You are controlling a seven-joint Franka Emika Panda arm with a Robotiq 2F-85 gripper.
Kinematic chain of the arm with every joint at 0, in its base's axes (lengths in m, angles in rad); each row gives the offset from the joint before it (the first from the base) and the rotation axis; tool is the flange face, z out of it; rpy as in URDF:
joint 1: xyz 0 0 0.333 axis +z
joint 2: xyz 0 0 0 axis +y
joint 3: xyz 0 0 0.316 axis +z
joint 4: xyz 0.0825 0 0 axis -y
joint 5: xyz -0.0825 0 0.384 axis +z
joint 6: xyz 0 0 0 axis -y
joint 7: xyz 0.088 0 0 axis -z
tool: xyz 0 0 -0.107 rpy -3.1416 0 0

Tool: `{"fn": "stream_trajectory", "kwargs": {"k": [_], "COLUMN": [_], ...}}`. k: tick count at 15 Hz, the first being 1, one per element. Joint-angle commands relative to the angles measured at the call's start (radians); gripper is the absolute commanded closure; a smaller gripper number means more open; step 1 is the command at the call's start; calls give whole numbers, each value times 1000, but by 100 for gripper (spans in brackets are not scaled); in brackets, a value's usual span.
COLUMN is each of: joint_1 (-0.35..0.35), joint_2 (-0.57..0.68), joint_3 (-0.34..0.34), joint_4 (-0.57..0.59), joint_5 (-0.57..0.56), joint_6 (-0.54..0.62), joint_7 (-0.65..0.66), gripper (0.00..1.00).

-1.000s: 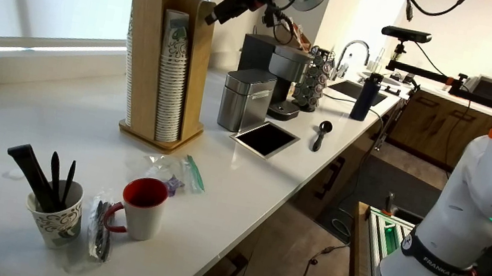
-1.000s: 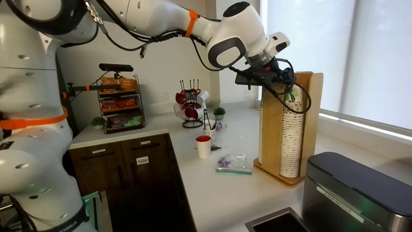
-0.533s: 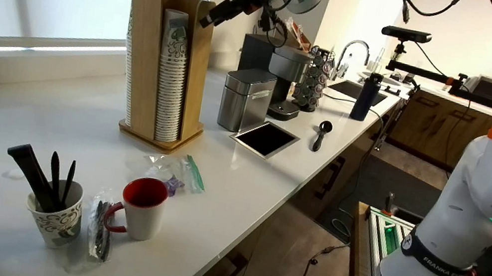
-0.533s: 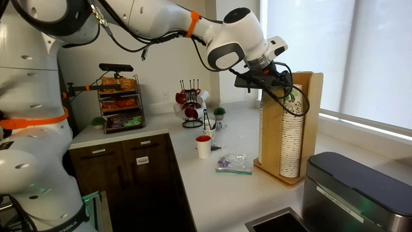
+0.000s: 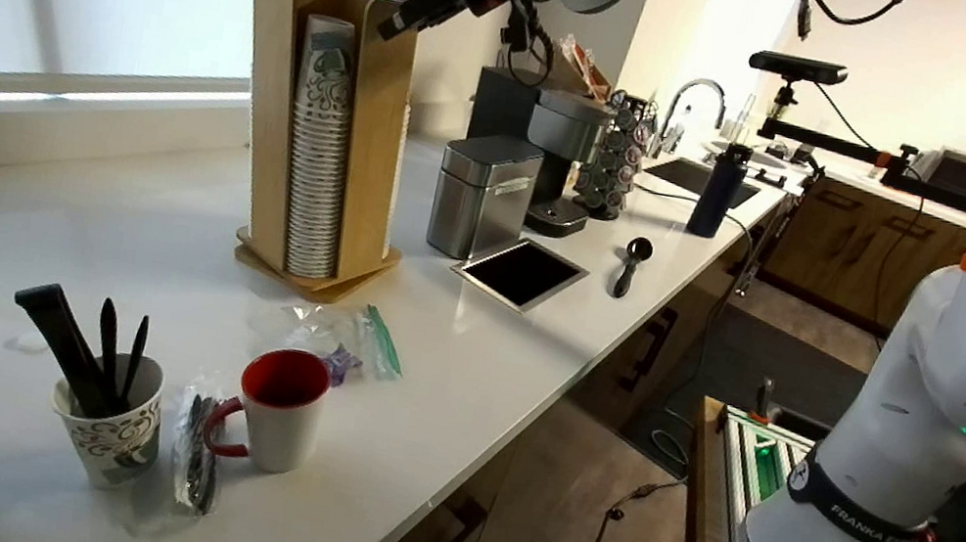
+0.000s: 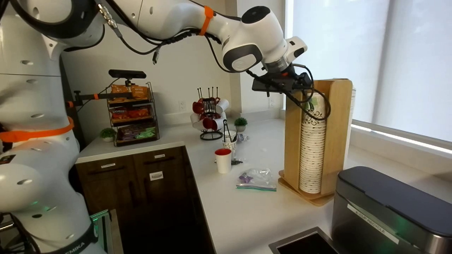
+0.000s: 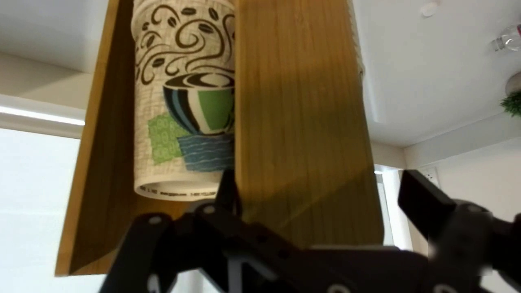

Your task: Rotate the coffee cup holder.

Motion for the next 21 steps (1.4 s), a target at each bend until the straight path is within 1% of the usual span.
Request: {"fn": "stream_trajectory", "kwargs": {"k": [1,4,5,6,8,10,11,12,14,16,17,18,21], "joint_1": [12,15,16,39,52,48,50,50,50,51,48,50,45], "joint_2": [-5,15,17,19,4,-7,-5,-4,7,15,19,25,38], "joint_3": [19,46,47,26,9,-3,-20,-34,-64,-80,-75,-77,-57], "joint_4": [25,75,85,91,71,47,37,30,28,31,39,43,60], "joint_5": [15,68,46,2,-85,-174,-236,-292,-391,-450,-446,-468,-438], "joint_6": [-73,-90,-77,-52,50,130,163,177,155,128,113,114,102], "joint_7": [16,-10,19,60,158,271,351,419,539,607,606,632,595], "gripper": [0,0,0,0,0,0,0,0,0,0,0,0,0]}}
